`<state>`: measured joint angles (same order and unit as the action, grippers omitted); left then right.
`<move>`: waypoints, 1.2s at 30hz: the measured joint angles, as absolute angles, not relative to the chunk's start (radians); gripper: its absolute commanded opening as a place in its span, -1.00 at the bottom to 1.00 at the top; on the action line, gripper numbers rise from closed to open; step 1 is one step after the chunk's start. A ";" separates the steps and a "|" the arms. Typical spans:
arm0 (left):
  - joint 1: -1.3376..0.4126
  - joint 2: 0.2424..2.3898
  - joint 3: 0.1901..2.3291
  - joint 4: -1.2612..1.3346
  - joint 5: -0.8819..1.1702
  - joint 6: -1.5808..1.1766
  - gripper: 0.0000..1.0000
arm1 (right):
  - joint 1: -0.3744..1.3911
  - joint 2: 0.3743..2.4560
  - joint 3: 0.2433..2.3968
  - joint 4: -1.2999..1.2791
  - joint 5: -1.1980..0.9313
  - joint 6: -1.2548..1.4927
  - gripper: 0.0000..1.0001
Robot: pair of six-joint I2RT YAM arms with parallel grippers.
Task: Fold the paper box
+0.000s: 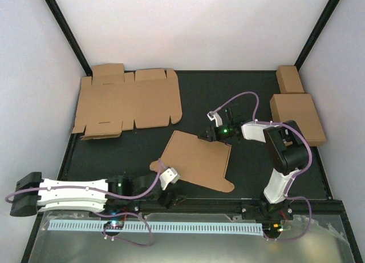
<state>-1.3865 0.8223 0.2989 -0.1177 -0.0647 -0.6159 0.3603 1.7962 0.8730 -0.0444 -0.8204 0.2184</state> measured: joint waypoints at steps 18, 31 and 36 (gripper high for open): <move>-1.396 0.618 0.097 -0.137 0.031 -1.014 -0.97 | 0.361 1.796 0.873 -0.051 -0.825 0.218 -0.10; -1.396 0.727 0.112 -0.094 0.019 -1.074 -0.97 | 0.361 1.796 0.873 -0.052 -0.828 0.218 -0.10; -1.396 0.770 0.112 -0.073 0.007 -1.082 -0.97 | 0.361 1.796 0.873 -0.052 -0.829 0.218 -0.10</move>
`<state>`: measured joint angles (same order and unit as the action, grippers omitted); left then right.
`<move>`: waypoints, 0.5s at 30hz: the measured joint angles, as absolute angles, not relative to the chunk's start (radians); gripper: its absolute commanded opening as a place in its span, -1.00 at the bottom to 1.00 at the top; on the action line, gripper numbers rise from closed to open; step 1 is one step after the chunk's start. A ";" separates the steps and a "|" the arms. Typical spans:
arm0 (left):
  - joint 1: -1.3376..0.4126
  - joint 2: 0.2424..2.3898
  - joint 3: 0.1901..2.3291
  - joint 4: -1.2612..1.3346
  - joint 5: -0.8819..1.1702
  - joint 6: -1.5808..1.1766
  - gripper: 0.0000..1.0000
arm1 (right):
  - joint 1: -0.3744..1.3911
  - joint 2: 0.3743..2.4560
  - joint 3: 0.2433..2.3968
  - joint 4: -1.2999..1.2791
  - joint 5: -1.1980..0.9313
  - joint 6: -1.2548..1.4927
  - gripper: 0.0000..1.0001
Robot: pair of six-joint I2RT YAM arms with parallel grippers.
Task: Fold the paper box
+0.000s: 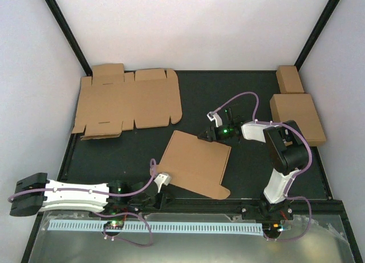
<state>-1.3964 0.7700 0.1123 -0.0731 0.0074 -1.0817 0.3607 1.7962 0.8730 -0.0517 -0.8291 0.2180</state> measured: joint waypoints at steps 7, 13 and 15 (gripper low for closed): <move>-1.396 0.770 0.128 -0.069 -0.013 -1.071 -0.97 | 0.361 1.796 0.873 -0.052 -0.829 0.218 -0.10; -1.390 0.759 0.129 -0.053 -0.060 -1.066 -0.97 | 0.361 1.796 0.873 -0.052 -0.829 0.218 -0.10; -1.385 0.759 0.129 -0.051 -0.068 -1.060 -0.97 | 0.361 1.796 0.873 -0.052 -0.829 0.218 -0.10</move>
<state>-1.3853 0.7589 0.1291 -0.0513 -0.0677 -1.0599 0.3607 1.7962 0.8730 -0.0521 -0.8291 0.2180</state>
